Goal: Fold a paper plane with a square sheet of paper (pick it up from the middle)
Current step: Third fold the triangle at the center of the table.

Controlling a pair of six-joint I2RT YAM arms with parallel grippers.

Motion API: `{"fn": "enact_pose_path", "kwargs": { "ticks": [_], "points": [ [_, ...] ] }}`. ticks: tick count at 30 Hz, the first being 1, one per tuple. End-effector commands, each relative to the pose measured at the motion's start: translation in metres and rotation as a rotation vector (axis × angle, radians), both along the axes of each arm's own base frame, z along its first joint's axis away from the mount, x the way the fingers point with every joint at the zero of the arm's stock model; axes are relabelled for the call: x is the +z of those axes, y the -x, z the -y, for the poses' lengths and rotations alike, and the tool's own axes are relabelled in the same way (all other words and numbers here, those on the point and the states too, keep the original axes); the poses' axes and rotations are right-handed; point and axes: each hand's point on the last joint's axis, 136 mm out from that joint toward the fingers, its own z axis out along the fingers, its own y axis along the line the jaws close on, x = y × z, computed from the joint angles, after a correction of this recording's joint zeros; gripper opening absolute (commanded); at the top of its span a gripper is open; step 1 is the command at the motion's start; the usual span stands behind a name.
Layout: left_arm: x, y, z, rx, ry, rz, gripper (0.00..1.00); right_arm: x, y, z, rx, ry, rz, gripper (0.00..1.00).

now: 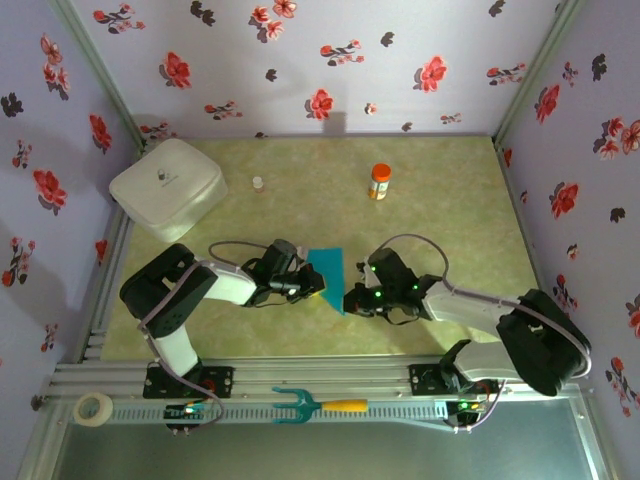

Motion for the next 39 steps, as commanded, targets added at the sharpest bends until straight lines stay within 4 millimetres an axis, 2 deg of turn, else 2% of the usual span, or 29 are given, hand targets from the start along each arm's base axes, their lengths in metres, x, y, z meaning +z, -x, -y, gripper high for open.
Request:
{"fn": "enact_pose_path", "kwargs": {
  "ticks": [1,5,9,12,17,21,25,29,32,36,39],
  "points": [
    [-0.027,0.009,-0.015,0.001,-0.088,-0.035,0.00,0.007,-0.018,-0.012,-0.012,0.007,-0.006,0.01],
    [-0.027,0.008,-0.015,0.002,-0.087,-0.034,0.00,-0.002,-0.033,-0.025,-0.017,0.024,-0.019,0.01],
    [-0.026,0.009,-0.013,-0.004,-0.084,-0.033,0.00,-0.012,-0.040,-0.028,-0.023,0.031,-0.037,0.02],
    [-0.026,0.008,-0.014,-0.002,-0.083,-0.031,0.00,-0.025,-0.037,-0.020,-0.034,0.057,-0.065,0.02],
    [-0.022,0.008,-0.011,-0.010,-0.075,-0.020,0.00,-0.057,-0.017,0.008,-0.053,0.164,-0.129,0.00],
    [-0.003,0.001,-0.005,-0.022,-0.046,0.028,0.00,-0.068,-0.010,0.019,-0.069,0.203,-0.152,0.00],
    [0.022,-0.002,0.003,-0.047,-0.035,0.069,0.01,-0.068,-0.012,0.020,-0.069,0.220,-0.147,0.00],
    [0.031,0.006,0.015,-0.072,-0.035,0.073,0.01,-0.066,-0.014,0.018,-0.069,0.216,-0.140,0.00],
    [0.024,0.010,0.024,-0.092,-0.054,0.051,0.00,-0.067,-0.013,0.019,-0.070,0.219,-0.142,0.00],
    [-0.002,0.013,0.012,-0.061,-0.139,-0.011,0.00,-0.068,-0.014,0.019,-0.069,0.222,-0.145,0.00],
    [-0.012,0.011,0.000,-0.030,-0.163,-0.026,0.00,-0.070,-0.013,0.020,-0.071,0.229,-0.150,0.00]
  ]
}}
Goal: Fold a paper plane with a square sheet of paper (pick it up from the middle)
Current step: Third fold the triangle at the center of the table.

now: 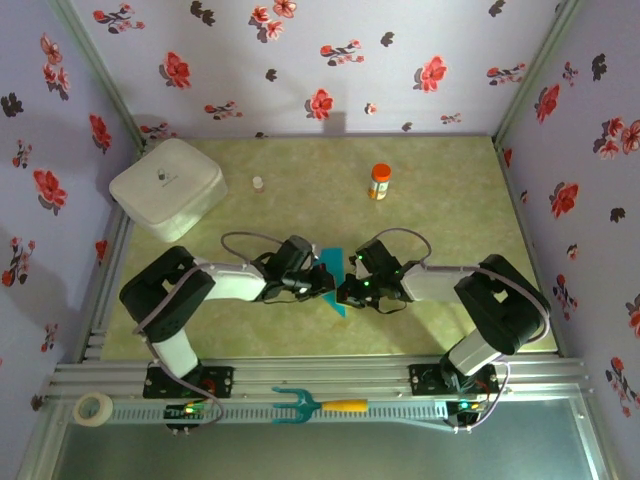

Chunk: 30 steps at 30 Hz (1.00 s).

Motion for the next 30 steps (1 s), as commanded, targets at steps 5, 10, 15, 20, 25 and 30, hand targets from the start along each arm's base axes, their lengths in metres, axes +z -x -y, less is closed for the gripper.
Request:
{"fn": "enact_pose_path", "kwargs": {
  "ticks": [5,10,15,20,25,30],
  "points": [
    [-0.034,-0.008,-0.041,0.088,-0.064,-0.037,0.00,-0.034,0.015,0.030,-0.027,0.157,-0.078,0.00],
    [-0.040,-0.021,-0.062,0.143,-0.082,-0.058,0.00,-0.035,0.017,0.030,-0.024,0.161,-0.083,0.00],
    [-0.043,-0.028,-0.075,0.158,-0.107,-0.072,0.00,-0.035,0.016,0.030,-0.021,0.161,-0.084,0.00],
    [-0.045,-0.031,-0.090,0.182,-0.128,-0.085,0.00,-0.034,0.016,0.030,-0.018,0.162,-0.076,0.00],
    [-0.042,-0.035,-0.102,0.204,-0.143,-0.077,0.00,-0.032,0.015,0.030,-0.015,0.159,-0.072,0.00],
    [-0.021,-0.047,-0.101,0.210,-0.119,-0.034,0.00,-0.032,0.015,0.029,-0.008,0.156,-0.069,0.00]
  ]
}}
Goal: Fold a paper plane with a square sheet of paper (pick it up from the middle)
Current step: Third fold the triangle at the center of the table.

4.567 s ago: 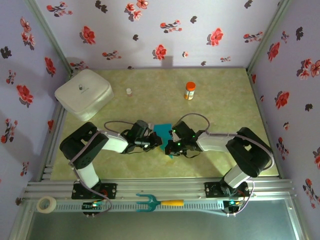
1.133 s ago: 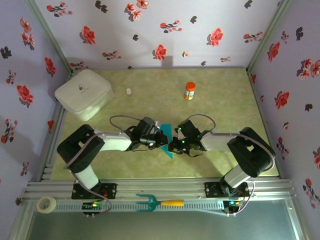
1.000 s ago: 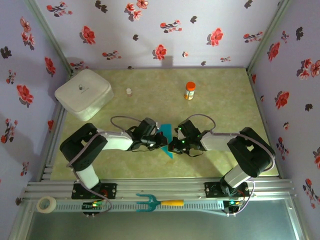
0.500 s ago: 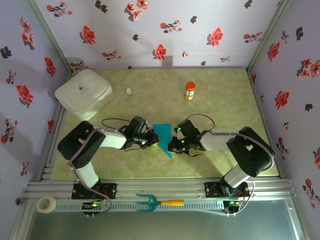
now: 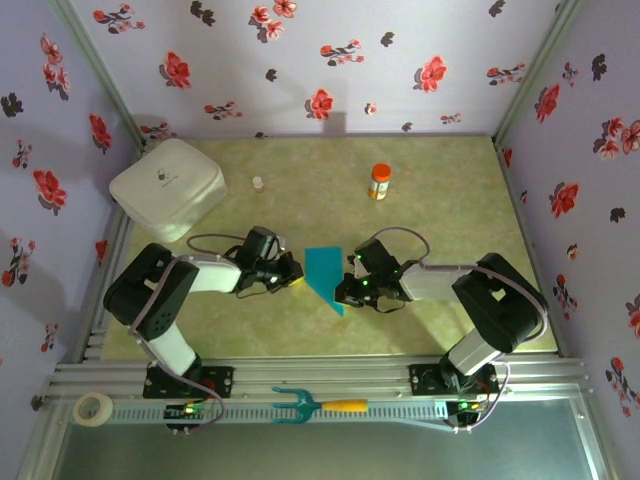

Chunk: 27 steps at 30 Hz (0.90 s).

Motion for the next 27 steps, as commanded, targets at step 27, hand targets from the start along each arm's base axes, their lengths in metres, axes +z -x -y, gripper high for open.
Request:
{"fn": "enact_pose_path", "kwargs": {
  "ticks": [27],
  "points": [
    [-0.022,0.029,0.042,-0.118,-0.062,-0.020,0.00,0.025,-0.001,-0.001,0.050,-0.022,0.028,0.02]
  ]
}}
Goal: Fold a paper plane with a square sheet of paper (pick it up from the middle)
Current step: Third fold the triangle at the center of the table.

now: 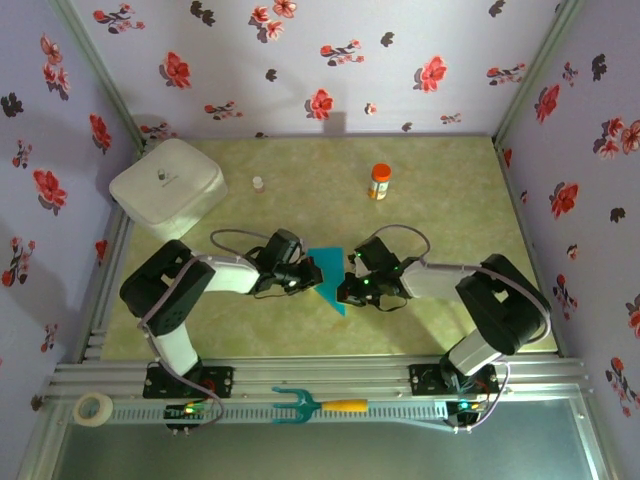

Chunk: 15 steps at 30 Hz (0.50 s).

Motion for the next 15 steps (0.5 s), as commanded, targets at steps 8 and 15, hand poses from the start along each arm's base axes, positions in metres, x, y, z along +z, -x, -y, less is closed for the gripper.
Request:
{"fn": "enact_pose_path", "kwargs": {
  "ticks": [8,15],
  "points": [
    [-0.024,0.010,-0.014,0.025,-0.073,-0.052,0.00,0.008,0.009,-0.025,0.101,-0.038,-0.016,0.03],
    [-0.026,0.010,-0.016,0.029,-0.083,-0.058,0.00,-0.019,0.024,-0.003,0.084,0.030,-0.059,0.03]
  ]
}}
